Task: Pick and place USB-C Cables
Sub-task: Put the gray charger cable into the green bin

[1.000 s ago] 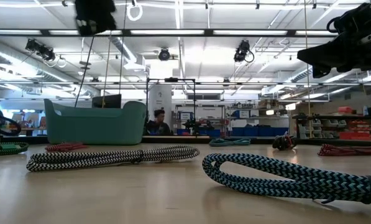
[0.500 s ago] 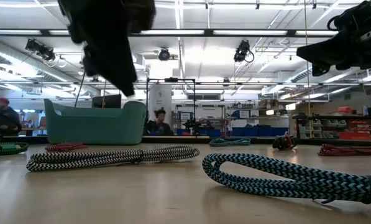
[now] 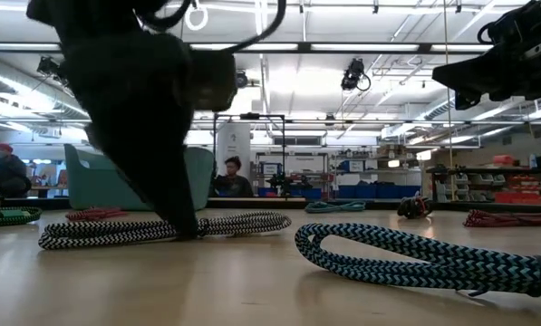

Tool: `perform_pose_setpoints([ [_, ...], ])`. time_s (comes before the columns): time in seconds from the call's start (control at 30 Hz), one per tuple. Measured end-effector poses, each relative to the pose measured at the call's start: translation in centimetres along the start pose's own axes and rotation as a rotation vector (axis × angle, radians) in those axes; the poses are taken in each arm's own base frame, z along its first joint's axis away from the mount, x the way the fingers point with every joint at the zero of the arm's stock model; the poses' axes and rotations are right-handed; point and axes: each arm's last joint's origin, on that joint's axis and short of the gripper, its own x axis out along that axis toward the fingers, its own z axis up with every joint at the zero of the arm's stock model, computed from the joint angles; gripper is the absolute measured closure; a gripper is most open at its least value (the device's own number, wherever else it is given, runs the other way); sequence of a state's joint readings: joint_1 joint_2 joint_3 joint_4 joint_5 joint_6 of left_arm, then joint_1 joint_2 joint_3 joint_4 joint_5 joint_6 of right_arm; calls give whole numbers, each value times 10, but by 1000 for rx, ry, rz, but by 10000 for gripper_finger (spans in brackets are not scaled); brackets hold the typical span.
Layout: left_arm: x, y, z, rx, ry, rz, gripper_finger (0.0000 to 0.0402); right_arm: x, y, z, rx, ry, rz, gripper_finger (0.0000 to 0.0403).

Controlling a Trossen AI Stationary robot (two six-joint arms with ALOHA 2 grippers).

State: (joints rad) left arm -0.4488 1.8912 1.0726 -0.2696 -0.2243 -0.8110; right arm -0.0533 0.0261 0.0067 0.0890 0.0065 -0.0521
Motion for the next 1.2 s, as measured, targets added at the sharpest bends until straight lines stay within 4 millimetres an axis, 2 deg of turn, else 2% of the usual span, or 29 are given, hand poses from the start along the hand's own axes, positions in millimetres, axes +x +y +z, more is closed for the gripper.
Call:
perform_pose_setpoints([
  [0.13, 6, 2, 0, -111, -1, 23, 262, 0, 0, 0, 0, -2, 0, 373],
  [0.33, 4, 10, 9, -271, 6, 21, 377, 0, 0, 1, 0, -7, -1, 373],
  [0.47, -11, 21, 18, -362, 8, 41, 380, 0, 0, 1, 0, -7, 0, 373],
  [0.6, -50, 37, 37, -404, -64, 76, 380, 0, 0, 1, 0, -9, 0, 373],
  [0.77, -108, 77, 55, -481, -208, 223, 380, 0, 0, 1, 0, -15, -1, 373],
  [0.97, -170, 140, 74, -595, -421, 416, 380, 0, 0, 2, 0, -17, -2, 373],
  [1.07, -185, 178, 84, -597, -474, 545, 380, 0, 0, 2, 0, -23, 1, 373],
  [1.2, -193, 227, 94, -613, -456, 697, 380, 0, 0, 3, 0, -31, -2, 373],
])
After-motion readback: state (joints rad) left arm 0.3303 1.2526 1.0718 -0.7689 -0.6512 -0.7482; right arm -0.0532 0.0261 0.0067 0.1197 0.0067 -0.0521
